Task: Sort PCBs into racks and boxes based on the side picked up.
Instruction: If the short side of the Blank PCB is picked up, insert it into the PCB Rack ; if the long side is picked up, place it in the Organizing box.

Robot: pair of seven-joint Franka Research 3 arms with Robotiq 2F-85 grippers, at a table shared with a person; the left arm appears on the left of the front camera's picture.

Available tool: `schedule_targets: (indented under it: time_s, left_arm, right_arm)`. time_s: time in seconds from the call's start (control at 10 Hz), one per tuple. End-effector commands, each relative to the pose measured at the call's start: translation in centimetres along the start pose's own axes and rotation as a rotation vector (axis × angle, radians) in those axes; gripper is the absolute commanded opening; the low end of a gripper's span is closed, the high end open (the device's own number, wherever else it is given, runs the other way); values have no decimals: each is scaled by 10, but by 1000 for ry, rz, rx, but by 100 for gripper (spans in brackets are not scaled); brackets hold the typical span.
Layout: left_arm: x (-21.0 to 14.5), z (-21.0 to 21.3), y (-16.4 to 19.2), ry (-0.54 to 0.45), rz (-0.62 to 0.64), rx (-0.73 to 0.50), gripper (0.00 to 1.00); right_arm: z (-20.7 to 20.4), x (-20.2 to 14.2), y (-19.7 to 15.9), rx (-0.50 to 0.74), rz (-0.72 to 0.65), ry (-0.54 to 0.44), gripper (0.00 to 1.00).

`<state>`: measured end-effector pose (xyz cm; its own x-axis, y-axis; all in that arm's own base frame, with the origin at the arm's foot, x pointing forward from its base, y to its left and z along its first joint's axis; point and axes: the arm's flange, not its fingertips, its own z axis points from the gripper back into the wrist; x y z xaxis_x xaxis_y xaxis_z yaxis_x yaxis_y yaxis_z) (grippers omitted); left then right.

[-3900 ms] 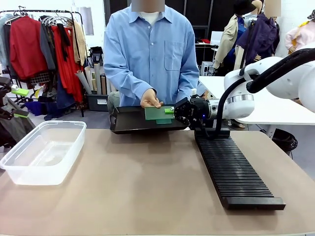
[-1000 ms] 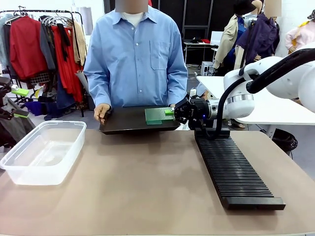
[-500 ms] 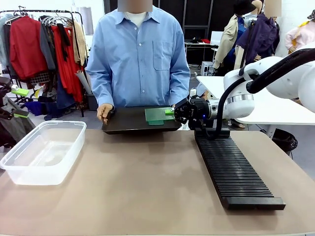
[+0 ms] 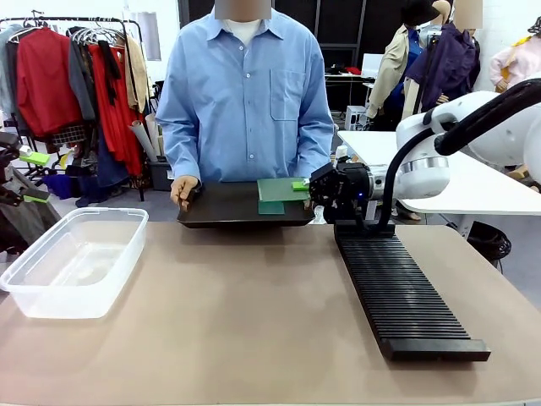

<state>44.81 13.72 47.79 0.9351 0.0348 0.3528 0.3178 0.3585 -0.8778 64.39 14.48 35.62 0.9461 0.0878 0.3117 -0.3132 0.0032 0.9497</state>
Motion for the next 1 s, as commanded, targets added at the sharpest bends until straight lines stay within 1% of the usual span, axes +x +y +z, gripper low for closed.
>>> schedule_targets:
  time_s: [0.0,0.3,0.7,0.9]
  left_arm:
    - [-1,1,-1,6,-2,2,100]
    - [-1,1,-1,6,-2,2,100]
    - [-1,1,-1,6,-2,2,100]
    - [-1,1,-1,6,-2,2,100]
  right_arm:
    - [22,-18,11,8,50,3,0]
    - [63,-28,16,-9,86,-14,0]
    - [120,-36,18,-12,182,-15,0]
    - [148,-39,15,-65,264,7,0]
